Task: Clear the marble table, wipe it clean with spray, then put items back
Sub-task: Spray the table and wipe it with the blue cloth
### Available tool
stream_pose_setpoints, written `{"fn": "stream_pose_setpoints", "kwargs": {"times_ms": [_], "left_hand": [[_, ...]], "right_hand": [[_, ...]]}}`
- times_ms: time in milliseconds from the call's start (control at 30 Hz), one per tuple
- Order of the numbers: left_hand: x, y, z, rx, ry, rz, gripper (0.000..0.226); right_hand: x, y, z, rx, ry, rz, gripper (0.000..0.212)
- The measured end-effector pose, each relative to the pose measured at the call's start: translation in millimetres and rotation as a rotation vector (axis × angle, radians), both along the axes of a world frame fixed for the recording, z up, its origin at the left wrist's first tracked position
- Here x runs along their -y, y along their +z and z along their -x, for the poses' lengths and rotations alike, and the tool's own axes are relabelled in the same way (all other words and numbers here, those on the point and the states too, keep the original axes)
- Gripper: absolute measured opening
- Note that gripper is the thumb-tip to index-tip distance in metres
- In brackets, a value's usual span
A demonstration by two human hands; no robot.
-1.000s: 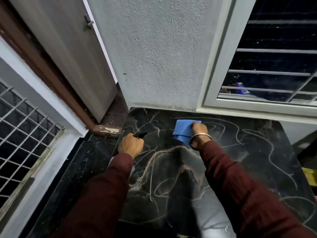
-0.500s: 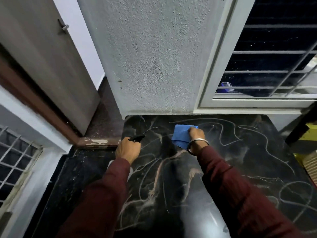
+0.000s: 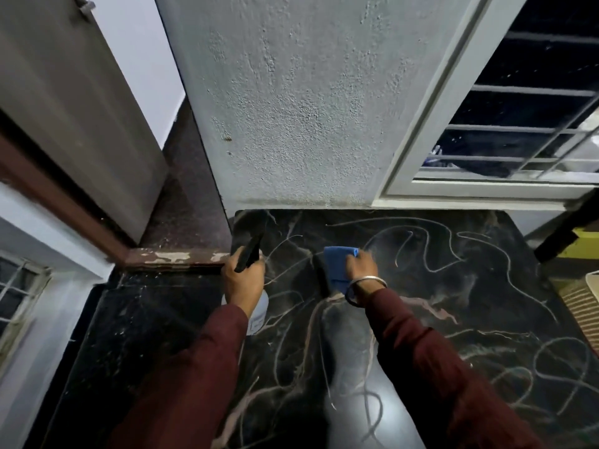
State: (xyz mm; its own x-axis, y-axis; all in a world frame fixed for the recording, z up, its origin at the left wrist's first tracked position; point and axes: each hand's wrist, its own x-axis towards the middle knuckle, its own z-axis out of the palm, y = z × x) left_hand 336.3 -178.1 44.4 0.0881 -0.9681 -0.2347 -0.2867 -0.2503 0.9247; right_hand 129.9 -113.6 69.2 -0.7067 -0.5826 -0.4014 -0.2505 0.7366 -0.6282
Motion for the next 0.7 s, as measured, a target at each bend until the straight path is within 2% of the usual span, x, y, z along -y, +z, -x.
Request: {"fn": "stream_pose_setpoints", "kwargs": {"times_ms": [133,200,267,333,500,700], "left_hand": [[4.3,-18.6,6.5,-0.022,0.022,0.051,0.011],[5.5,-21.5,8.7,-0.025,0.022,0.077,0.007],[7.5,-30.1,12.4,-0.018,0.027,0.084,0.010],[8.9,-36.2,14.5,0.003,0.035,0.111,0.013],[17.3,-52.6,14.9,0.045,0.110,0.138,0.016],[19.0,-53.7,18.1,-0.082,0.198,0.133,0.020]], "right_hand": [[26.4,-30.0,7.0,-0.097,0.206,0.136,0.034],[35.7,-47.6,6.0,-0.204,0.413,0.160,0.045],[44.1,-73.5,0.8,-0.301,0.724,0.014,0.057],[43.5,-93.0,-7.9,-0.317,0.927,-0.154,0.061],[42.5,-122.1,-15.5,-0.509,0.905,-0.088,0.065],[60.9,-149.1,-19.0,-0.485,0.893,-0.170,0.069]]}}
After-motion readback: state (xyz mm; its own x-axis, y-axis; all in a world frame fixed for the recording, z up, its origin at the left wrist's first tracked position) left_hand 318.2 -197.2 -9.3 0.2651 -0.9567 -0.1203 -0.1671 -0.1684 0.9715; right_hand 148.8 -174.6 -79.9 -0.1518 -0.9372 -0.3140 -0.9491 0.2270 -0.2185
